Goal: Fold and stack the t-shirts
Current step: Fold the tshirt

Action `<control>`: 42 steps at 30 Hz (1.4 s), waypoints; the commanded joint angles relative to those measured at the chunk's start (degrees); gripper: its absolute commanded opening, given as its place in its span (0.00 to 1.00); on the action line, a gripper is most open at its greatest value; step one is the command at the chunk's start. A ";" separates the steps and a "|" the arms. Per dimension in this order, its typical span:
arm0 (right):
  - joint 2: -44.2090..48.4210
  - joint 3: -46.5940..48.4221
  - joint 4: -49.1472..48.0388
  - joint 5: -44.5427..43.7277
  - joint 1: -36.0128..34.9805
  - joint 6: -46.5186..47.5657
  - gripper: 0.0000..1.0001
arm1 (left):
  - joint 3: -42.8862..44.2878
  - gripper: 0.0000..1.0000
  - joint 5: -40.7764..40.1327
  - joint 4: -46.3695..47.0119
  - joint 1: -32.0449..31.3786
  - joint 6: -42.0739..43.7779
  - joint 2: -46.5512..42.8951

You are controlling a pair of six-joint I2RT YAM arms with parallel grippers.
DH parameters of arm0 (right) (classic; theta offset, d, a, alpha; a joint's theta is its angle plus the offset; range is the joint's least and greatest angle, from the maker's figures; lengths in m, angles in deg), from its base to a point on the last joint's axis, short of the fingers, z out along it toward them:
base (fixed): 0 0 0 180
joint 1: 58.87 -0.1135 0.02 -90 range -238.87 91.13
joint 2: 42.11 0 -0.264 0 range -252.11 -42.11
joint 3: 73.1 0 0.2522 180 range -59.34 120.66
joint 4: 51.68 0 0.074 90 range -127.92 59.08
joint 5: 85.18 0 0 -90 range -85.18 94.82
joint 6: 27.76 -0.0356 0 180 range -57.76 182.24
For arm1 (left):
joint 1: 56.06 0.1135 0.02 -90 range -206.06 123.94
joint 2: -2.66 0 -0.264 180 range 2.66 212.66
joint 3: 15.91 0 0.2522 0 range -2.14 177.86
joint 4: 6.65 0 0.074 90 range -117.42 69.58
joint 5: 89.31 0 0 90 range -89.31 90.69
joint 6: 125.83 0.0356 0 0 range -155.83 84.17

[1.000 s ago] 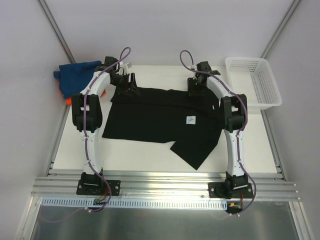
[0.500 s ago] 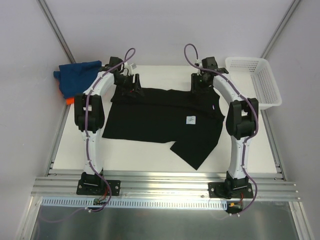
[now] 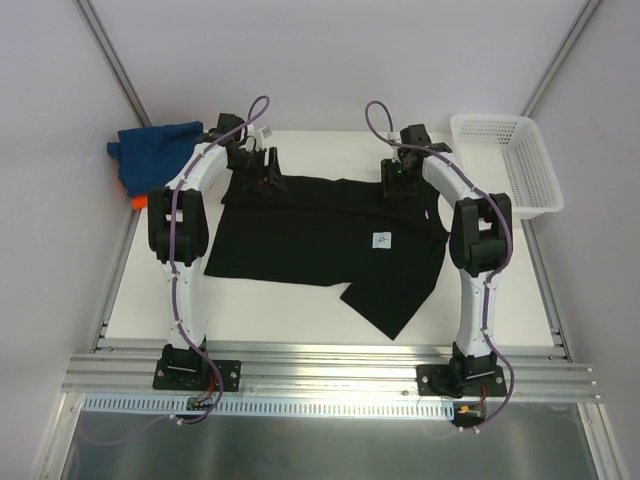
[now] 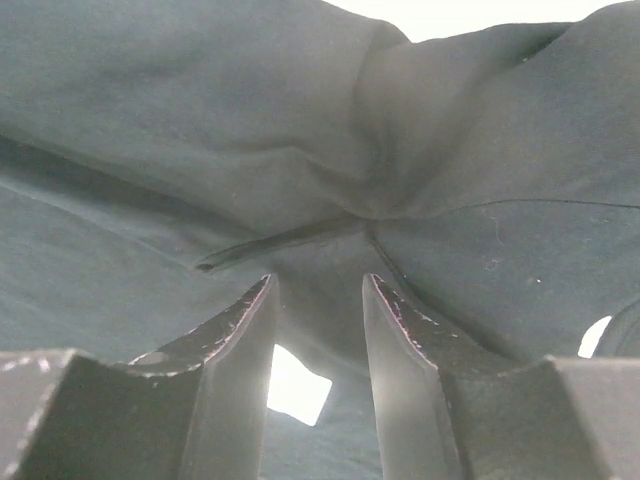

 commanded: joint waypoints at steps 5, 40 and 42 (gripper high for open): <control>-2.08 1.73 0.47 0.71 0.46 0.71 0.42 | 1.45 0.61 1.13 -0.21 -0.09 -0.39 -3.33; 14.18 -11.62 3.11 3.17 -3.22 -4.47 0.01 | 2.16 0.61 1.22 -0.04 -1.23 -1.01 -3.59; 15.06 -12.94 3.37 3.17 -3.75 -4.73 0.02 | 2.16 0.61 1.39 -0.04 -1.23 -1.01 -3.59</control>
